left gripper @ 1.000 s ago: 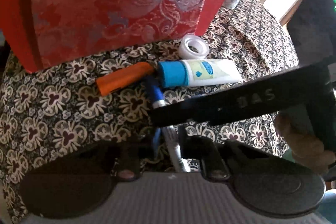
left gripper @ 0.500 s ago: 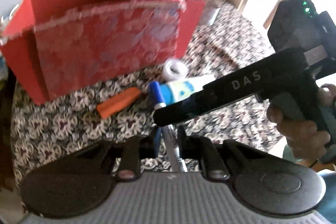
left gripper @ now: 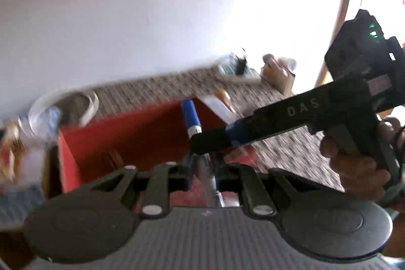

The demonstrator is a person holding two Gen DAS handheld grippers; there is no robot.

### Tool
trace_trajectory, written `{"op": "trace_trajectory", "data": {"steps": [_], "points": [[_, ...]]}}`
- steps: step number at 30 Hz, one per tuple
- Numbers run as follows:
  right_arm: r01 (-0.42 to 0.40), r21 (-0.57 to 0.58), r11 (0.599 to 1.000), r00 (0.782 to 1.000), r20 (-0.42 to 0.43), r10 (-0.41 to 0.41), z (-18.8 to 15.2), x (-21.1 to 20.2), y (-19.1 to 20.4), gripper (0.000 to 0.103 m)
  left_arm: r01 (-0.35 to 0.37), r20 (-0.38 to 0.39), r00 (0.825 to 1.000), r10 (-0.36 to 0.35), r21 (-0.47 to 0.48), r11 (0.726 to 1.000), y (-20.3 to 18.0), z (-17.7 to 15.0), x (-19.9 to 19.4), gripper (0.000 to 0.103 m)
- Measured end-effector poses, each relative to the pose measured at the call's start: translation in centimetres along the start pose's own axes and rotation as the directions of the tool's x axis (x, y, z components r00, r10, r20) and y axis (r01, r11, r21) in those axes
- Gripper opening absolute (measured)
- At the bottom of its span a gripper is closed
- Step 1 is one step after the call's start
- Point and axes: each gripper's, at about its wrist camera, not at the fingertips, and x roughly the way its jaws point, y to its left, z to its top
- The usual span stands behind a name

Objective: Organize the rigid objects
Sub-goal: 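Carry the marker into the red box beside the pine cone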

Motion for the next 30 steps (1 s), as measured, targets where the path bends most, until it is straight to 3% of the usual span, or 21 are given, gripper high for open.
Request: {"op": "trace_trajectory", "data": {"steps": [4,7,16,24,30], "points": [[0.046,-0.059,0.997,0.999,0.029,-0.044,4.4,2.7,0.2,0.0,-0.041,-0.005,0.999,0.041,-0.02,0.999,2.6,3.3,2.6,0.011],[0.057,-0.059,0.997,0.998,-0.008,-0.058,6.4,5.3,-0.9,0.0,-0.076,-0.037,0.997,0.075,-0.045,0.996,4.3,3.9,5.3,0.011],[0.137,-0.082,0.987,0.983,-0.109,-0.146,7.0,10.4,-3.7,0.0,-0.14,-0.168,0.978,0.121,-0.106,0.984,7.4,2.5,11.4,0.011],[0.206,-0.01,0.978,0.949,-0.243,-0.202,6.5,14.3,-7.1,0.0,-0.187,-0.32,0.936,0.146,-0.1,0.977,8.4,0.2,16.5,0.011],[0.261,-0.01,0.965,0.936,-0.242,-0.256,5.5,14.9,-8.7,0.0,-0.258,-0.373,0.903,0.213,-0.074,0.963,8.7,-0.7,18.0,0.011]]}}
